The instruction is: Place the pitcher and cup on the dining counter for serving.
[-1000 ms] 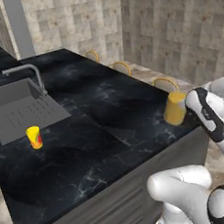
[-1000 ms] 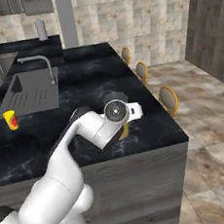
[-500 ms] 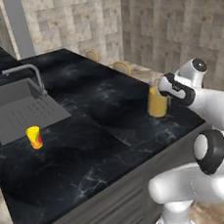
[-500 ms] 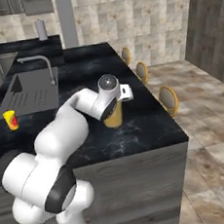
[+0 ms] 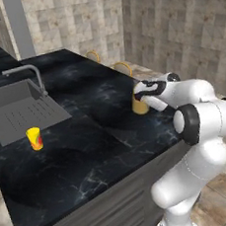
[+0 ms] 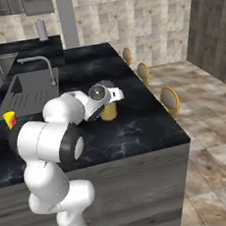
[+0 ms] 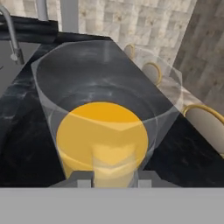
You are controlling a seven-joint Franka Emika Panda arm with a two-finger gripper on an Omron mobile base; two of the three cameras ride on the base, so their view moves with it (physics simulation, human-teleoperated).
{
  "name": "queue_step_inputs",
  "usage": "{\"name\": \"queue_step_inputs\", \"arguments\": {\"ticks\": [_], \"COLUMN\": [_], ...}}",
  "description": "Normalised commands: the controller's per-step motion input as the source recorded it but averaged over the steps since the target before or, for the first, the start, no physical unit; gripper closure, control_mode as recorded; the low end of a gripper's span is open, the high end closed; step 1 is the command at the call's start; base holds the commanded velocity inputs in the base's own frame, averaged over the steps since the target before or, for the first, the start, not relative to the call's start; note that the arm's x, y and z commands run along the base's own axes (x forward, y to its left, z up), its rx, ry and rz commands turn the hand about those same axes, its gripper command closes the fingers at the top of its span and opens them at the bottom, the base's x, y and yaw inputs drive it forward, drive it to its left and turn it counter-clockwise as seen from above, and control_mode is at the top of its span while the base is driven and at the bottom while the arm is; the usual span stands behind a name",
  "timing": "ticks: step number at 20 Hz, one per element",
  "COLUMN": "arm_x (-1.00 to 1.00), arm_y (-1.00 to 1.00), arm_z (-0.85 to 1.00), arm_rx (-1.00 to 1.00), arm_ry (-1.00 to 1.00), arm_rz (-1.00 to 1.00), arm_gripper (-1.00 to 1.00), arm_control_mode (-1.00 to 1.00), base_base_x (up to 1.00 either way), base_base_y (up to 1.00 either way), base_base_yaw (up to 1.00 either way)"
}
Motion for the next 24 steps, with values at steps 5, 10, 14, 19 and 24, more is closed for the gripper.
{"name": "queue_step_inputs", "arguments": {"ticks": [5,10,14,19,24], "arm_x": [0.69,0.01,0.00,-0.02,-0.29], "arm_y": [0.30,0.00,0.00,0.00,0.00], "arm_z": [-0.32,-0.53,-0.07,0.25,0.96], "arm_rx": [-0.04,-0.01,0.00,0.00,0.00], "arm_ry": [0.01,0.11,0.07,0.00,0.00], "arm_rz": [0.00,0.00,0.00,-0.01,-0.03], "arm_gripper": [1.00,1.00,-1.00,-1.00,-1.00], "arm_control_mode": [-1.00,-1.00,-1.00,-1.00,-1.00], "base_base_x": [0.00,0.00,0.00,0.00,0.00], "base_base_y": [0.00,0.00,0.00,0.00,0.00], "base_base_yaw": [0.00,0.00,0.00,0.00,0.00]}}
